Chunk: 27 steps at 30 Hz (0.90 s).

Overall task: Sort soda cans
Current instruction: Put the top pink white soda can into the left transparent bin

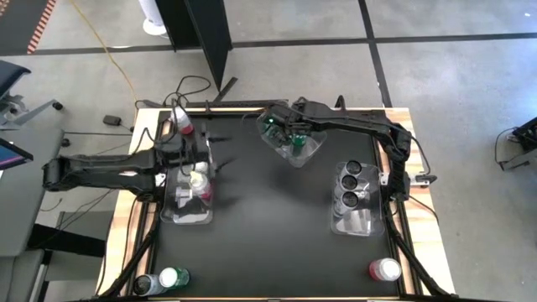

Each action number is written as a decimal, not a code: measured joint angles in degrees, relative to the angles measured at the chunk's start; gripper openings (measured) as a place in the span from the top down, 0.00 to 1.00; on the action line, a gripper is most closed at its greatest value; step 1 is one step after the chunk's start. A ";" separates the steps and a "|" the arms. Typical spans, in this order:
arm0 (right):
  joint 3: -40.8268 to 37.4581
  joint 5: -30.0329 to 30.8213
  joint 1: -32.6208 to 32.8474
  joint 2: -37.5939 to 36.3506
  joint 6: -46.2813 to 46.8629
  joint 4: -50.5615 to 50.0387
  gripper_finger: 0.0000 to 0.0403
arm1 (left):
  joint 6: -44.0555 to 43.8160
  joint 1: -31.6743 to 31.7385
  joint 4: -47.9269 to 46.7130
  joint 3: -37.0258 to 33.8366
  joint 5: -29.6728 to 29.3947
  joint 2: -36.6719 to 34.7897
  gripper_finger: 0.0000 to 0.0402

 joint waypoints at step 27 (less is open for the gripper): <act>-7.59 -4.24 7.49 -14.67 -25.86 15.45 0.06 | -9.82 44.69 -83.97 57.89 -9.19 34.93 0.21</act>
